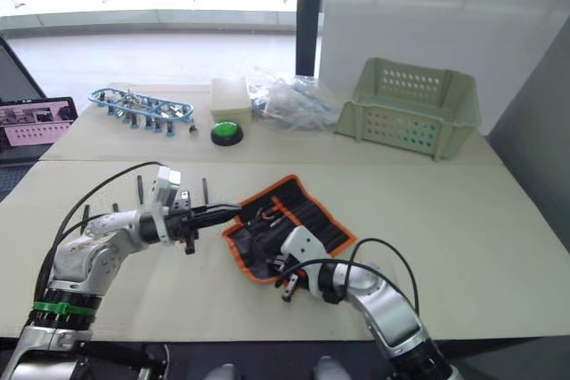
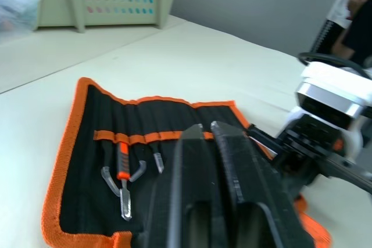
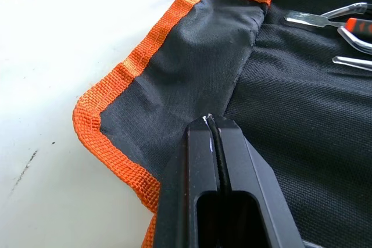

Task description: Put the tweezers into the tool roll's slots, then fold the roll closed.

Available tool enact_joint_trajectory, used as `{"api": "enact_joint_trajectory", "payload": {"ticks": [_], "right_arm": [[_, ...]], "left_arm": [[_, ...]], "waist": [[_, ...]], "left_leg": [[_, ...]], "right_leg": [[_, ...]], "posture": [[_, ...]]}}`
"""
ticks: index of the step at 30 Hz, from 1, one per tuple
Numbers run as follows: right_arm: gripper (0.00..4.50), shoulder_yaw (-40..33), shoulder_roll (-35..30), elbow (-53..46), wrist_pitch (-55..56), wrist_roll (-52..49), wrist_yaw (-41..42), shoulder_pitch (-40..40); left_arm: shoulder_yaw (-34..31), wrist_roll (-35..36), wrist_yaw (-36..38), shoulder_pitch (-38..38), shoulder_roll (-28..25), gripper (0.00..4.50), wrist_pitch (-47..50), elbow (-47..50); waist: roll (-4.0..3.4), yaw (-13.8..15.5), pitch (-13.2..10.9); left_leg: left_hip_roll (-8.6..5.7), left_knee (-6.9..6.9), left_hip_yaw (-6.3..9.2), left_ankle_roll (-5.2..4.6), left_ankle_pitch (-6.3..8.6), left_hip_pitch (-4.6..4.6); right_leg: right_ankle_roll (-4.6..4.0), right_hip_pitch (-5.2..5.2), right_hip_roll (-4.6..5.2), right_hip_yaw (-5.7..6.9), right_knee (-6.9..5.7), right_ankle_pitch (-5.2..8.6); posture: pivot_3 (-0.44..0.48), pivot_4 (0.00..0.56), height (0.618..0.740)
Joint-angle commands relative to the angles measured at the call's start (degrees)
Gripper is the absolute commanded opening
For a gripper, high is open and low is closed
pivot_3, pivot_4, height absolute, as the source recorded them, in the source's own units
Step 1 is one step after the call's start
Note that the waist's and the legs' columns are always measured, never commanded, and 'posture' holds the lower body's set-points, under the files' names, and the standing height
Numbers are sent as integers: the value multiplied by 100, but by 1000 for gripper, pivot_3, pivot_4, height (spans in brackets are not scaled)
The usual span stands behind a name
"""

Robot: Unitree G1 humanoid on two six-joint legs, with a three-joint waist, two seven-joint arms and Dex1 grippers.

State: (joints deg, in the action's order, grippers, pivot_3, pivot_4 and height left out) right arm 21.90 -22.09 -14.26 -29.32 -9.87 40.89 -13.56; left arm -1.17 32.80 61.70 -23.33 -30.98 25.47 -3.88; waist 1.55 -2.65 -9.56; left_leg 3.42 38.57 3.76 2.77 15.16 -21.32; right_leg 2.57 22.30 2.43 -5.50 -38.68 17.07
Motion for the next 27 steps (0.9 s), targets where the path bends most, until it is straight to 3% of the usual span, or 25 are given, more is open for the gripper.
{"api": "enact_joint_trajectory", "payload": {"ticks": [1,7,11,19,27], "right_arm": [[0,97,-201,116,-256,68,111,131],[0,134,-295,11,-271,77,153,134],[0,130,-368,-152,-331,29,198,140],[0,-182,261,2,-277,-297,82,-494],[0,201,713,1030,-230,275,-230,-1103]], "left_arm": [[193,-532,-273,340,93,38,-425,-40],[613,-1533,-814,588,335,38,-1224,-715],[791,-1937,-732,855,270,38,-1755,-958],[776,-1910,-663,985,281,38,-1852,-921],[792,-1926,-653,877,279,38,-1807,-943]], "waist": [[-2,-1,1],[-3,52,4],[-44,52,32],[-51,-5,37],[-52,21,36]], "left_leg": [[-1,-7,-1,0,0,2],[-4,-29,0,1,-1,1],[-6,-35,-1,1,-1,6],[-5,-52,-2,1,-1,14],[-6,-57,-2,2,-2,13]], "right_leg": [[0,0,1,-2,3,0],[-1,-1,5,0,25,-1],[-1,-16,8,-2,50,-1],[-1,-14,5,-4,50,-1],[-1,-11,7,-3,52,-1]], "posture": [[0,150,713],[0,150,713],[0,150,713],[0,150,713],[0,150,713]]}}
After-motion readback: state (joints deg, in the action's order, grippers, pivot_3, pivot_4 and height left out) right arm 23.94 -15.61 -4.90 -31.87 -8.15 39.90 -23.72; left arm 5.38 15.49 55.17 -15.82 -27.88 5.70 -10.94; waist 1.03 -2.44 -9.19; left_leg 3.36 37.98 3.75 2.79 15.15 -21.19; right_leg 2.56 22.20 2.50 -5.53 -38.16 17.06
